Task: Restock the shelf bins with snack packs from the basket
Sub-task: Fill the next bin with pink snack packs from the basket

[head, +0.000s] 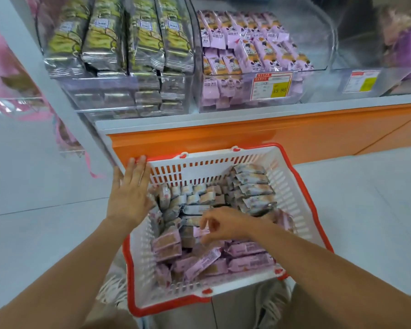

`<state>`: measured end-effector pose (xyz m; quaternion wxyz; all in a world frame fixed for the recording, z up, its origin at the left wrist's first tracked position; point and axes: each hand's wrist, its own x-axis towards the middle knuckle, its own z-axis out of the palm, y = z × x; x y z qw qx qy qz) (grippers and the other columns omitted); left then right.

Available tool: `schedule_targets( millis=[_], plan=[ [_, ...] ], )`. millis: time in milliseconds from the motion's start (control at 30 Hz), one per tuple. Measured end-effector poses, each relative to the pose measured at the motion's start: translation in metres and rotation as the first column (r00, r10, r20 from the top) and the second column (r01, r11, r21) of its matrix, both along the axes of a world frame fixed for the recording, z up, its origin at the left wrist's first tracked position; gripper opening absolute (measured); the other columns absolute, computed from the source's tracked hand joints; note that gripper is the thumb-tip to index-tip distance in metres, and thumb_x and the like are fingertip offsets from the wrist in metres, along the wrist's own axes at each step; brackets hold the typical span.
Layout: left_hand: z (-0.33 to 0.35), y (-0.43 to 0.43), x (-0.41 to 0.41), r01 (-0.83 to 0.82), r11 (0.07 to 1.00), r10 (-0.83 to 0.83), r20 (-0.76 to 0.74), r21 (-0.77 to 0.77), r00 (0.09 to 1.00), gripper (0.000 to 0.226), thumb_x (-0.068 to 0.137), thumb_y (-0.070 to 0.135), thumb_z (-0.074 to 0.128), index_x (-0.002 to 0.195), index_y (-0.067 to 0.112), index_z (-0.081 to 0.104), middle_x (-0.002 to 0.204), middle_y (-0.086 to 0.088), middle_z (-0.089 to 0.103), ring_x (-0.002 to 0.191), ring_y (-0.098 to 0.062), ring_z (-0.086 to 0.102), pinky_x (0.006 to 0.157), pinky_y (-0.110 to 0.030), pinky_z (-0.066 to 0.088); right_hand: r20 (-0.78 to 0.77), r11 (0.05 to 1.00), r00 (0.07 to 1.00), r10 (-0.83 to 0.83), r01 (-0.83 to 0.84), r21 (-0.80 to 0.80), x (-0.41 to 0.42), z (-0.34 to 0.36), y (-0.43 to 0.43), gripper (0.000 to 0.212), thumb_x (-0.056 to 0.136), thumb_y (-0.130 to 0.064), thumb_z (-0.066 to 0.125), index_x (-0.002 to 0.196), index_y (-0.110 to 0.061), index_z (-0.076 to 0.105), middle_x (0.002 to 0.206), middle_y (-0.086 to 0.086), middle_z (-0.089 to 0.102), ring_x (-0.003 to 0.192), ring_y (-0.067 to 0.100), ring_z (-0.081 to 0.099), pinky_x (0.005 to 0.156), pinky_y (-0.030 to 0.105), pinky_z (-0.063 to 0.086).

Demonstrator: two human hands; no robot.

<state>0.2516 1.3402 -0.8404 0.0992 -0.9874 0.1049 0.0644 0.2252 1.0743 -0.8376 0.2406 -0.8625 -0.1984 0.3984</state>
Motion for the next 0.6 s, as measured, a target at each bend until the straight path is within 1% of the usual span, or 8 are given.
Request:
schedule_targets(
  millis=[100, 167, 233, 300, 367, 467, 533, 600],
  plan=[
    [-0.008, 0.002, 0.001, -0.009, 0.992, 0.011, 0.019, -0.124, 1.000, 0.091, 0.097, 0.040, 0.050, 0.150, 0.011, -0.017, 0.162, -0.010, -0.018, 0.150, -0.030, -0.017, 0.121, -0.048, -0.006, -0.106, 0.986, 0.986, 0.129, -0.138, -0.088, -0.005, -0.004, 0.001, 0.053, 0.082, -0.050, 0.072, 0.122, -0.021, 0.053, 0.088, -0.015, 0.050, 0.083, 0.014, 0.051, 0.069, 0.027, 0.038],
    [-0.010, 0.002, 0.001, -0.011, 0.993, 0.012, 0.011, -0.118, 1.000, 0.089, 0.097, 0.039, 0.049, 0.153, 0.010, -0.013, 0.162, -0.010, -0.019, 0.150, -0.030, -0.017, 0.122, -0.048, -0.006, -0.110, 0.976, 0.978, 0.176, -0.188, -0.114, -0.007, -0.008, 0.001, 0.044, 0.083, -0.042, 0.074, 0.117, -0.020, 0.058, 0.094, -0.010, 0.051, 0.089, 0.017, 0.052, 0.071, 0.027, 0.039],
    [-0.009, 0.002, 0.001, -0.015, 0.995, 0.014, -0.010, -0.100, 1.000, 0.089, 0.098, 0.041, 0.048, 0.154, 0.010, -0.013, 0.162, -0.010, -0.021, 0.150, -0.030, -0.018, 0.122, -0.048, -0.005, -0.069, 0.983, 0.986, 0.152, -0.158, -0.088, -0.008, -0.010, 0.001, 0.035, 0.083, -0.037, 0.075, 0.112, -0.020, 0.062, 0.095, -0.006, 0.054, 0.087, 0.016, 0.054, 0.073, 0.028, 0.043],
    [-0.004, 0.002, 0.001, -0.027, 0.997, 0.024, -0.048, -0.076, 0.999, 0.087, 0.100, 0.042, 0.043, 0.154, 0.010, -0.016, 0.161, -0.011, -0.024, 0.150, -0.030, -0.020, 0.123, -0.048, -0.005, -0.036, 0.998, 0.998, 0.054, -0.055, -0.017, -0.008, -0.004, 0.000, 0.033, 0.082, -0.038, 0.076, 0.108, -0.023, 0.063, 0.095, -0.006, 0.057, 0.085, 0.015, 0.056, 0.074, 0.031, 0.048],
    [0.003, -0.001, 0.001, -0.035, 0.993, 0.027, -0.072, -0.110, 0.997, 0.081, 0.102, 0.041, 0.039, 0.155, 0.009, -0.013, 0.162, -0.012, -0.022, 0.150, -0.030, -0.018, 0.123, -0.047, -0.007, -0.004, 0.997, 0.999, -0.054, 0.054, 0.048, -0.006, 0.007, -0.001, 0.033, 0.083, -0.039, 0.075, 0.109, -0.025, 0.061, 0.103, -0.003, 0.058, 0.093, 0.015, 0.057, 0.080, 0.032, 0.050],
    [0.017, -0.008, -0.001, 0.000, 0.957, -0.020, -0.068, -0.290, 0.998, 0.068, 0.103, 0.037, 0.037, 0.157, 0.007, 0.009, 0.165, -0.015, -0.006, 0.152, -0.031, -0.006, 0.123, -0.045, -0.005, 0.049, 0.962, 0.975, -0.217, 0.205, 0.180, 0.001, 0.026, -0.004, 0.031, 0.084, -0.035, 0.075, 0.109, -0.024, 0.060, 0.105, -0.002, 0.056, 0.098, 0.015, 0.055, 0.085, 0.033, 0.048],
    [0.029, -0.017, -0.003, 0.058, 0.917, -0.099, -0.084, -0.395, 0.992, 0.060, 0.103, 0.033, 0.042, 0.156, 0.012, 0.023, 0.166, -0.011, 0.000, 0.152, -0.030, 0.003, 0.122, -0.044, 0.003, 0.058, 0.908, 0.941, -0.335, 0.305, 0.287, 0.005, 0.042, -0.005, 0.031, 0.083, -0.030, 0.077, 0.106, -0.022, 0.058, 0.099, 0.000, 0.056, 0.093, 0.015, 0.056, 0.082, 0.033, 0.048],
    [0.044, -0.030, -0.006, 0.109, 0.858, -0.192, -0.116, -0.502, 0.974, 0.055, 0.104, 0.030, 0.043, 0.155, 0.017, 0.029, 0.165, -0.006, 0.008, 0.150, -0.026, 0.013, 0.121, -0.039, 0.011, 0.088, 0.862, 0.907, -0.411, 0.355, 0.361, 0.008, 0.060, -0.006, 0.031, 0.083, -0.024, 0.076, 0.103, -0.022, 0.053, 0.094, 0.003, 0.055, 0.084, 0.017, 0.055, 0.074, 0.030, 0.047]
  ],
)
